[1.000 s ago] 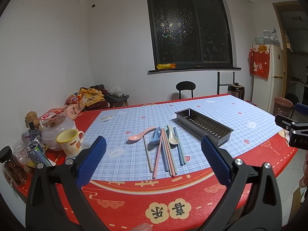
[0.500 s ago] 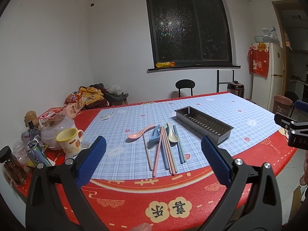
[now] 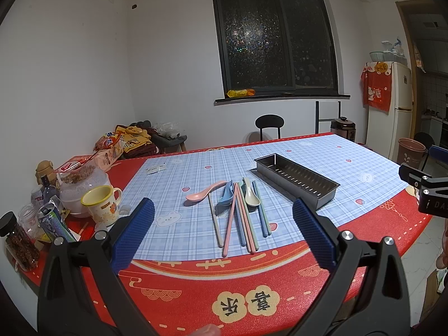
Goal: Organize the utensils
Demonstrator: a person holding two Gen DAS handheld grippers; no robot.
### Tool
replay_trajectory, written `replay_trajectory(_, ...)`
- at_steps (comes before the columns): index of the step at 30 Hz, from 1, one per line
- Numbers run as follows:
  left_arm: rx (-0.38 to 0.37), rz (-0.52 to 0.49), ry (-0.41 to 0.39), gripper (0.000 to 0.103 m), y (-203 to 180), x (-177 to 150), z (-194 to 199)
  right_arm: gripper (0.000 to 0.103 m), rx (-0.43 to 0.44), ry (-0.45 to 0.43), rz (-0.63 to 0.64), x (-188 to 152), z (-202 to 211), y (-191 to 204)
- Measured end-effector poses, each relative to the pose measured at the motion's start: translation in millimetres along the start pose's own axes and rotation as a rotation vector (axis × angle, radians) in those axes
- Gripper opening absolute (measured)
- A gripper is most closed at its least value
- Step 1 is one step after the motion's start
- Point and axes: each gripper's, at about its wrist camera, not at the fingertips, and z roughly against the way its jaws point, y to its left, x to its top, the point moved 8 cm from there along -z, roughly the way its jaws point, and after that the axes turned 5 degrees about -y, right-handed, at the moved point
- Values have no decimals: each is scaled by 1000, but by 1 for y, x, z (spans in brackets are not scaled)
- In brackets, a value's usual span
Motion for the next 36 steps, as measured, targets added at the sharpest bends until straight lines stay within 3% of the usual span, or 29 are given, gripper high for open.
replay_trajectory(29,-2,5,4,97,0,-3,1,98,1,4,1,-1,0,-1)
replay_trajectory(36,-20,13,11,97,2,-1,-11,98,39,-1,-20,8,-15,0)
